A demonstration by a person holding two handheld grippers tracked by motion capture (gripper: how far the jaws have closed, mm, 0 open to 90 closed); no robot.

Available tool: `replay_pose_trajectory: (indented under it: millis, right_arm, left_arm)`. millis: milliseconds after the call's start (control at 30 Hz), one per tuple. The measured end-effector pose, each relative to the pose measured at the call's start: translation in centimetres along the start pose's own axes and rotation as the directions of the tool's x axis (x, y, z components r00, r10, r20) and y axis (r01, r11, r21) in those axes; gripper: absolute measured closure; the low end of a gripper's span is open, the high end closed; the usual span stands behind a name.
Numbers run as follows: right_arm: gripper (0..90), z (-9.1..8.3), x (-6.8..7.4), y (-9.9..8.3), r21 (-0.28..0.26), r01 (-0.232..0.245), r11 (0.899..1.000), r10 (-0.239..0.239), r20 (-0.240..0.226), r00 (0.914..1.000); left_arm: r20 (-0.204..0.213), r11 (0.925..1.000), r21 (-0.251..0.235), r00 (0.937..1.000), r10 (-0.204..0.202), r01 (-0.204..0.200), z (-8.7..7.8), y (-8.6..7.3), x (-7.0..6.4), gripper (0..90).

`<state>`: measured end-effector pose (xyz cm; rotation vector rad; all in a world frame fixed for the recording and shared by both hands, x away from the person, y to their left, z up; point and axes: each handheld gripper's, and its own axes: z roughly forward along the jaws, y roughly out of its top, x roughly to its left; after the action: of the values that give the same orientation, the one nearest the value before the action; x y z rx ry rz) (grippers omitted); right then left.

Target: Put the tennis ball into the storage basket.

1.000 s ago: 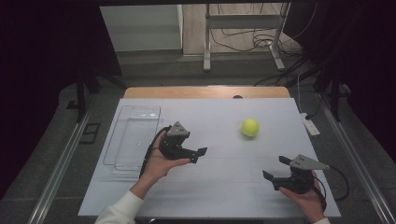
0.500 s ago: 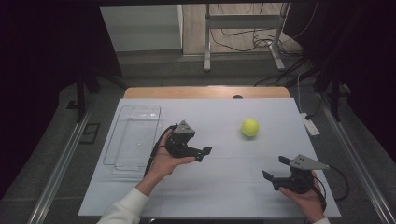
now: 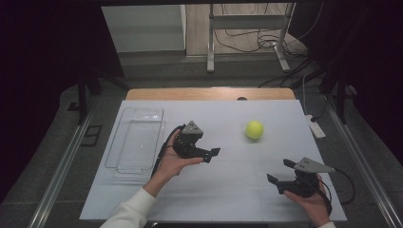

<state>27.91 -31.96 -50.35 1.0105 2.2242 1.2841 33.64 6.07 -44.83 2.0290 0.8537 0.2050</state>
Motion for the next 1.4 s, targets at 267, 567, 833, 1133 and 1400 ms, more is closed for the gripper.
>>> replay_pose_trajectory:
  millis: [267, 567, 833, 1133, 1400]
  right_arm:
    - [10.8, 0.0, 0.0, 0.0, 0.001, -0.002, 1.000, 0.002, -0.001, 1.0000]
    - [10.8, 0.0, 0.0, 0.0, 0.000, -0.001, 1.000, 0.001, -0.001, 1.0000]
    - [10.8, 0.0, 0.0, 0.0, 0.000, -0.001, 1.000, 0.001, 0.000, 1.0000]
    - [10.8, 0.0, 0.0, 0.0, 0.000, 0.001, 1.000, -0.001, 0.000, 1.0000]
    - [10.8, 0.0, 0.0, 0.0, -0.001, 0.001, 1.000, -0.001, -0.001, 1.0000]
  left_arm:
    - [0.007, 1.0000, 0.006, 1.0000, -0.001, 0.001, 0.4, 0.2, 0.1, 11.2]
    - [0.015, 0.9999, 0.005, 0.9998, -0.011, 0.011, 1.0, 0.6, 0.4, 11.2]
    - [0.017, 0.9999, 0.008, 0.9998, -0.008, 0.008, 1.6, 1.3, 0.4, 11.2]
    - [0.027, 0.9998, 0.010, 0.9995, -0.017, 0.016, 2.3, 2.1, 0.6, 11.2]
    - [0.036, 0.9997, 0.011, 0.9991, -0.020, 0.020, 2.8, 2.6, 0.6, 11.2]
